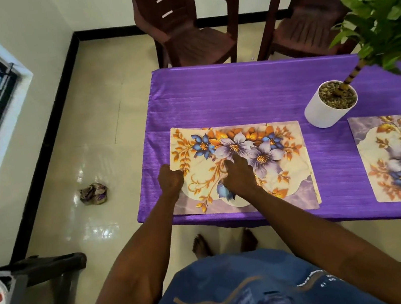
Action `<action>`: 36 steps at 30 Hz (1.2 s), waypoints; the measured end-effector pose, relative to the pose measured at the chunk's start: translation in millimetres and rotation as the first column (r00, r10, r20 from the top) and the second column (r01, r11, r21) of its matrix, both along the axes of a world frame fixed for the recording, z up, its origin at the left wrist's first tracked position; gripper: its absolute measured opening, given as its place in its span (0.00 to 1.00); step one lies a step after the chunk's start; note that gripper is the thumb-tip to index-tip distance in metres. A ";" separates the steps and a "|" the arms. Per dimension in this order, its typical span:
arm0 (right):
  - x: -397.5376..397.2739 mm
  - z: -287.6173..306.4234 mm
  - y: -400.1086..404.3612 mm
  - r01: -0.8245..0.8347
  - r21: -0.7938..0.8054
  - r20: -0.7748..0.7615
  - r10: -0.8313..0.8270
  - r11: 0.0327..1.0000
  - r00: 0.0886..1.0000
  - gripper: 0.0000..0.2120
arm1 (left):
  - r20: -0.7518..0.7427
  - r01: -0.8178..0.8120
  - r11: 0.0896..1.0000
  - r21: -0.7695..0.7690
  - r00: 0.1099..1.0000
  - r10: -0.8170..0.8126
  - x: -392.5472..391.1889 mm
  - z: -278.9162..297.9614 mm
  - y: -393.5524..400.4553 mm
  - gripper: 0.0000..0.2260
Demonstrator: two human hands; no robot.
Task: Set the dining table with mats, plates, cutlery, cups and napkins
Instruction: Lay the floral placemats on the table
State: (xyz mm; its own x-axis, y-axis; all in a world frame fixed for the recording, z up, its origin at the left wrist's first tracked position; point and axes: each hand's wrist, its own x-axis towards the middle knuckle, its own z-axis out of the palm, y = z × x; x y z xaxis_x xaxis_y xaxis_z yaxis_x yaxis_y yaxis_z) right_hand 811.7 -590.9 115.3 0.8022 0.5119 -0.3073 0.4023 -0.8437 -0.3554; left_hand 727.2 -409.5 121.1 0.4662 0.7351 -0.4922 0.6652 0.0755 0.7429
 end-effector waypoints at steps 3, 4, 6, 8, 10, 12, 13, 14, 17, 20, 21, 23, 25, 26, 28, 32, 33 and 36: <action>-5.5 1.5 8.8 -0.019 -0.011 -0.003 0.019 1.000 1.000 0.27 | 0.023 0.012 0.999 0.034 1.000 -0.013 -2.9 2.6 11.7 0.09; -7.4 1.9 11.8 -0.020 -0.011 -0.005 0.020 1.000 1.000 0.27 | 0.016 0.013 0.999 0.041 1.000 -0.014 -4.0 3.2 14.9 0.11; -10.6 2.3 18.6 -0.017 -0.009 -0.011 0.016 1.000 1.000 0.28 | -0.001 0.010 0.998 0.057 1.000 -0.010 -5.7 2.0 21.5 0.14; -13.3 3.1 25.8 -0.014 -0.009 -0.015 0.014 1.000 1.000 0.28 | -0.015 0.016 0.997 0.070 1.000 -0.015 -8.9 4.7 25.4 0.17; -15.5 3.6 31.5 -0.011 -0.012 -0.019 0.010 1.000 1.000 0.28 | -0.029 0.020 0.997 0.079 0.999 -0.018 -13.9 1.9 30.0 0.21; -16.4 3.2 34.8 -0.004 -0.020 -0.015 0.004 1.000 1.000 0.28 | -0.021 0.035 0.996 0.082 0.999 -0.034 -17.4 -5.8 34.6 0.22; -16.8 3.0 36.2 0.002 -0.025 -0.013 -0.003 1.000 1.000 0.28 | -0.024 0.033 0.995 0.096 0.999 -0.031 -18.0 -10.3 36.8 0.21; -17.1 2.7 37.4 0.011 -0.028 -0.013 -0.011 1.000 1.000 0.28 | -0.051 0.038 0.991 0.128 0.998 -0.032 -18.2 -12.8 38.4 0.21; -17.0 1.3 39.4 0.018 -0.045 -0.016 -0.019 0.999 1.000 0.29 | -0.241 0.146 0.937 0.316 0.968 -0.070 -17.7 -4.4 38.0 0.20; -17.5 1.3 39.8 0.019 -0.060 -0.014 -0.020 0.998 1.000 0.28 | -0.056 0.168 0.976 0.139 0.985 -0.162 -20.4 7.4 40.0 0.20; -17.2 0.9 39.1 0.022 -0.064 -0.016 -0.023 0.998 1.000 0.28 | 0.044 0.205 0.978 0.033 0.977 -0.206 -21.6 11.2 42.2 0.20; -15.7 1.4 38.6 0.019 -0.064 -0.021 -0.020 0.998 1.000 0.27 | 0.175 0.344 0.936 -0.076 0.929 -0.327 -24.9 13.2 50.5 0.21; -13.5 3.7 39.9 0.029 -0.016 -0.013 -0.029 0.999 0.999 0.22 | 0.234 0.376 0.919 -0.115 0.910 -0.343 -26.7 13.5 59.3 0.20; -11.7 5.3 41.6 0.058 0.023 -0.002 -0.058 0.998 0.998 0.20 | 0.258 0.360 0.923 -0.139 0.913 -0.317 -26.2 15.9 62.7 0.20; -6.2 12.5 46.3 0.146 0.102 0.006 -0.147 0.984 0.989 0.17 | 0.292 0.330 0.929 -0.169 0.917 -0.273 -26.4 15.4 72.1 0.20; 7.1 32.6 59.8 0.237 0.348 0.022 -0.261 0.907 0.965 0.19 | 0.330 0.278 0.912 -0.302 0.928 -0.174 -37.7 14.9 104.1 0.25; 11.3 38.8 64.9 0.251 0.386 0.022 -0.281 0.888 0.959 0.19 | 0.351 0.273 0.900 -0.341 0.925 -0.148 -42.5 15.5 113.0 0.28; 21.6 53.9 81.4 0.325 0.418 0.027 -0.370 0.848 0.929 0.21 | 0.391 0.234 0.882 -0.410 0.918 -0.061 -57.7 23.4 135.2 0.25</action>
